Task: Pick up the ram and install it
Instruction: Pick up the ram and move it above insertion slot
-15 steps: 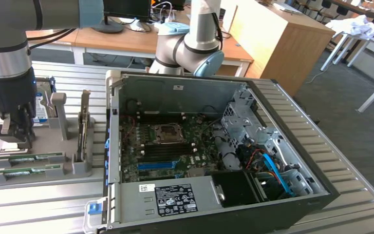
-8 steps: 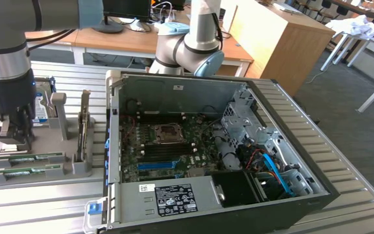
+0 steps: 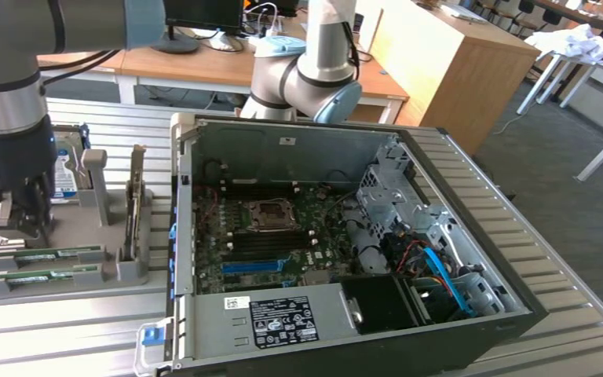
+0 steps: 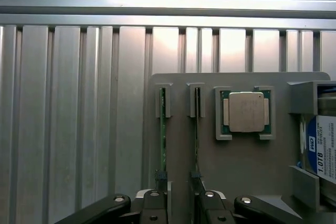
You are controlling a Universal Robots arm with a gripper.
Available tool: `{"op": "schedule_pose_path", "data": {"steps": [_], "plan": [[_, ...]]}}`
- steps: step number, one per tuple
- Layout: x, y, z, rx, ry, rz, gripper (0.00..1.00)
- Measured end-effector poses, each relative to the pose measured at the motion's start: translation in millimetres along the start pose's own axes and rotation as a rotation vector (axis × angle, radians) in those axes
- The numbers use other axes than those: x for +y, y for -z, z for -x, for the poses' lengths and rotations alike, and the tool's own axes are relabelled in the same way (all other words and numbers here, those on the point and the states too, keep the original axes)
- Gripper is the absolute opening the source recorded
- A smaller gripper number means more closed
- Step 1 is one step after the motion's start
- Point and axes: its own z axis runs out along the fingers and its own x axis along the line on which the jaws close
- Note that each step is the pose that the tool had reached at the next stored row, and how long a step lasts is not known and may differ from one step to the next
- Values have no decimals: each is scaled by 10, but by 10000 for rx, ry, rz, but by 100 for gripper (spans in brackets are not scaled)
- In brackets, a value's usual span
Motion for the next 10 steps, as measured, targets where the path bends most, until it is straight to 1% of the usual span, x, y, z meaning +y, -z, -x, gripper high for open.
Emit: {"op": "schedule_pose_path", "data": {"steps": [7,10], "plan": [[3,-2,-74,0,0,1,30],[3,-2,-76,-1,-2,0,30]]}}
